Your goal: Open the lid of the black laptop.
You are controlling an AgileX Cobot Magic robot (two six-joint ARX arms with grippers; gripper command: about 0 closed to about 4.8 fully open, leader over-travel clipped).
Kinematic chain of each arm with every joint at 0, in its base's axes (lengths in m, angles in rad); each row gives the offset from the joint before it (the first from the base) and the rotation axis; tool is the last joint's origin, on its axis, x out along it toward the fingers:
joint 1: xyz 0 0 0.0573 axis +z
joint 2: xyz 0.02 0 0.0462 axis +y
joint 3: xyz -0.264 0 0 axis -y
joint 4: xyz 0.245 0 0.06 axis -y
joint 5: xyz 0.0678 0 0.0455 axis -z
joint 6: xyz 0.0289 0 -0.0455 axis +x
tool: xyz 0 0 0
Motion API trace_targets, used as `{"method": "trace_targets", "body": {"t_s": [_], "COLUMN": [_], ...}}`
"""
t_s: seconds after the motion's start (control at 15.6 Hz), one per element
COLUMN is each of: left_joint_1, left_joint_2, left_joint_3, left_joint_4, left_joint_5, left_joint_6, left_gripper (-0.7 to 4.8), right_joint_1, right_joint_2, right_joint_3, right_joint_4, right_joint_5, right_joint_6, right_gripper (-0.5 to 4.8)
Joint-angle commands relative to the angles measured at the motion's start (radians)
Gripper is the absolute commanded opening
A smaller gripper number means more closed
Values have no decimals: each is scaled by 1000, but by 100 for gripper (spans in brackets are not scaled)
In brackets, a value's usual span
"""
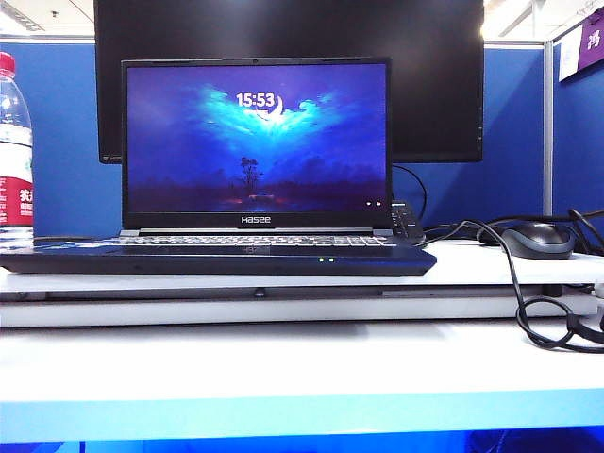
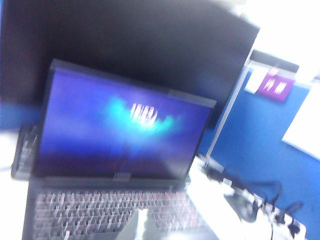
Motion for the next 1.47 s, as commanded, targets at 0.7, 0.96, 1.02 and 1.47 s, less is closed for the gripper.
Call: {"method": "trace_targets", "body": {"t_s": [0.7,0.96,1.02,1.47], "left_joint_1": [117,172,171,203], "left_joint_2": [-104,-113,-113,-114], "left_joint_3": [-30,-212,-278,-523], "left_joint_4": [-127,-34,36,333], "left_joint_5": [-48,-48,-50,-182], "left_joint_6": [167,185,193,187], "left_gripper": [-4,-4,-4,-4], "right_joint_1": [0,0,0,0], "right_joint_2": [-171,-175,-175,-177], "right_joint_3": [4,4,4,4], "right_joint_4": [-191,-196,-196,-196], "right_joint_5": [1,1,1,1], "right_joint_6": [3,3,3,3], "right_gripper": [0,-1,-1,0]}}
